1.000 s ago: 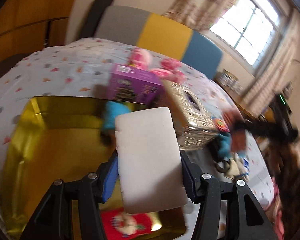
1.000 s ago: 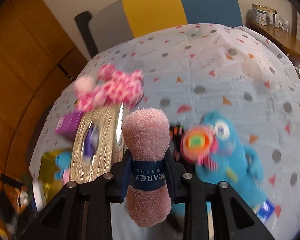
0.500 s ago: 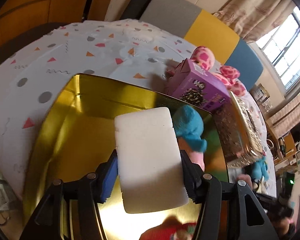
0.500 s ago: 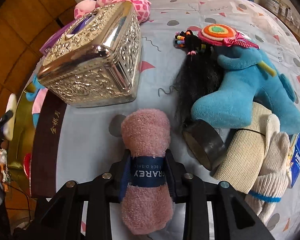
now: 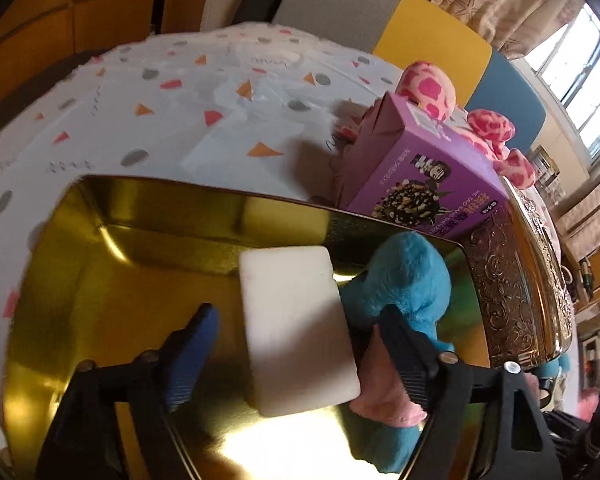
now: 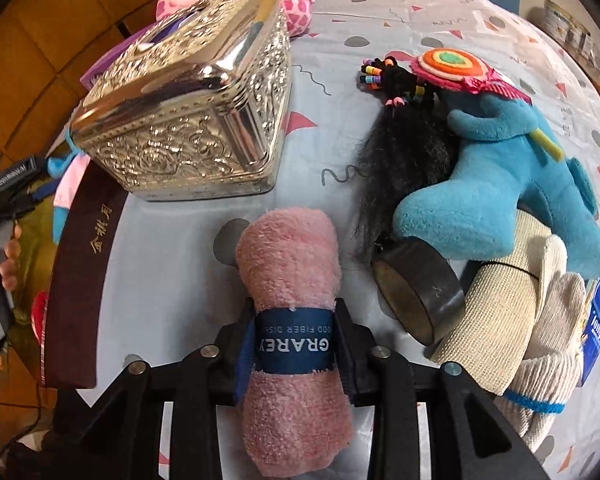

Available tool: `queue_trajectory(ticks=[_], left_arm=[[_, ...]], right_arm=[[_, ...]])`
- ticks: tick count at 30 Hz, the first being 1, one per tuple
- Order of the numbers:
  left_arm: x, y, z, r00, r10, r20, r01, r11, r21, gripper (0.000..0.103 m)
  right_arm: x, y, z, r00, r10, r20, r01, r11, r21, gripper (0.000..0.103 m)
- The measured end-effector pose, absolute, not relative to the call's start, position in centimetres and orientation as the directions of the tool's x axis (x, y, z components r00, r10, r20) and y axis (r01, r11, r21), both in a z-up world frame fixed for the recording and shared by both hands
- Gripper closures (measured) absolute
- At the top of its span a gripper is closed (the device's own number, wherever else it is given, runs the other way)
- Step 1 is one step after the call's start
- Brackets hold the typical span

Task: Organize soft objects
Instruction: 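Lower the white sponge into the gold tray and open the left gripper, then carry the pink towel into the gold tray and open the right gripper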

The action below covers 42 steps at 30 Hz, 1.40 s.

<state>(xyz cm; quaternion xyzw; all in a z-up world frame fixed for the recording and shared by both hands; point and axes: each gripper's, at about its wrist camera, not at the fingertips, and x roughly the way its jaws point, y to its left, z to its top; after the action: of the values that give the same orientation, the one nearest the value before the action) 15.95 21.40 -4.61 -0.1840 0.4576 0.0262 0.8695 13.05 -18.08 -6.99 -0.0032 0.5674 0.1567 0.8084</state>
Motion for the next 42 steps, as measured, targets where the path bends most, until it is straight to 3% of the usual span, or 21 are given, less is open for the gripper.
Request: queue_trajectory(ticks=[8,13,23,42], left_arm=[[10.0,19.5,-0.7,0.676,0.031,-0.736,-0.206,0.967,-0.148,0.019],[5.9,17.4,1.2,0.735,0.092,-0.672,-0.216,0.971,-0.103,0.000],[3.1,15.8,1.6,0.726,0.157,-0.670,-0.251,0.967,-0.045,0.000],[1.6,18.1,1.3,0.728,0.156,-0.667,-0.295,0.950,-0.100,0.000]], right_arm=[[12.5,-17.1,-7.4,0.324,0.205,-0.924,-0.284,0.952,0.112,0.068],[12.2,-15.9,-7.4,0.334,0.187,-0.924,-0.294,0.952,0.086,0.068],[11.2,-14.4,-8.0,0.363,0.145,-0.921,-0.311,0.950,0.027,0.068],[8.4,-12.7,-5.7,0.429,0.152,-0.890,-0.238,0.970,0.051,0.071]])
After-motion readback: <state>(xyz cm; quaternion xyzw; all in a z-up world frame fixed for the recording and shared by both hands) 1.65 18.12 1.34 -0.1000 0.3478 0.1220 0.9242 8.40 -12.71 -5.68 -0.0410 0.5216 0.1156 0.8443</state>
